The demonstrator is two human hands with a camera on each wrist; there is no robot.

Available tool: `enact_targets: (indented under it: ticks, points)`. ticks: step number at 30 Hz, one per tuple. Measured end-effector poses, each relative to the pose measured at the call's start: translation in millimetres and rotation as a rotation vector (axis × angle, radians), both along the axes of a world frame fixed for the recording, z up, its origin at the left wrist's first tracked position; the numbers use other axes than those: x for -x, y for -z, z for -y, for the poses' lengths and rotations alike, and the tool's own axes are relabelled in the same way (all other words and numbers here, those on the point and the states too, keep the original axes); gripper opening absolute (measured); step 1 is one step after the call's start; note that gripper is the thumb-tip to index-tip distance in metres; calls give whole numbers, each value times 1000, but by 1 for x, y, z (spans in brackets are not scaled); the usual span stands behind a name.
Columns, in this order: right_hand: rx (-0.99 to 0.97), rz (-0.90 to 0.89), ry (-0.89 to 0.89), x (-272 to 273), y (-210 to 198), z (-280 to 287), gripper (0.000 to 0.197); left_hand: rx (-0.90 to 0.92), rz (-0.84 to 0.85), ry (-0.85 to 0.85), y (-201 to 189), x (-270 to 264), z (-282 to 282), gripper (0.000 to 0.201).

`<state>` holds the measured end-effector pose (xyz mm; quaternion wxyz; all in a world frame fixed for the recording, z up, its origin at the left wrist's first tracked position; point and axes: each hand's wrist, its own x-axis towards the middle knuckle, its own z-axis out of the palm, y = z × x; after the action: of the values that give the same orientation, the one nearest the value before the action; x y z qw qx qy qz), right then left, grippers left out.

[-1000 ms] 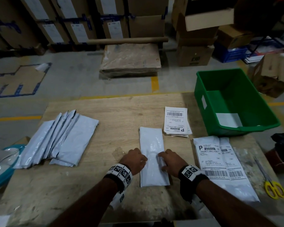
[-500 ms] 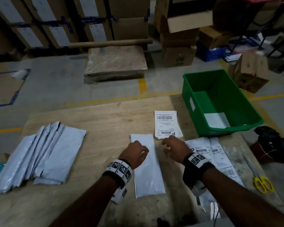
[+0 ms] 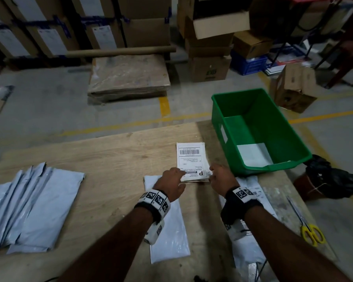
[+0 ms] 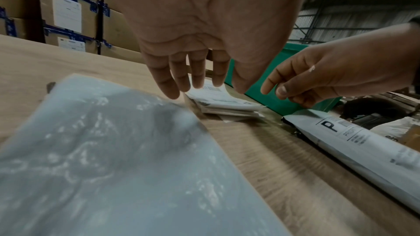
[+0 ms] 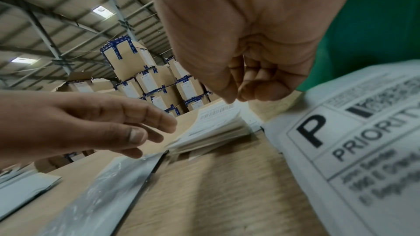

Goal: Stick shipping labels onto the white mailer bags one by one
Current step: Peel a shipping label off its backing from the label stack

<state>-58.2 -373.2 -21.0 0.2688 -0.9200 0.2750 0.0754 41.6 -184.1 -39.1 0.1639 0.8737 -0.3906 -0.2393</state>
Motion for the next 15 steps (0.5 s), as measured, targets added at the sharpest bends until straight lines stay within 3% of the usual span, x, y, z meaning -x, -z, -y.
enact_targets:
  ticks: [8, 15]
  points:
    - [-48, 78, -11, -9, -3, 1, 33, -53, -5, -38, 10, -4, 8, 57]
    - [-134, 16, 6, -9, 3, 2, 33, -77, -7, -53, 11, -2, 11, 55]
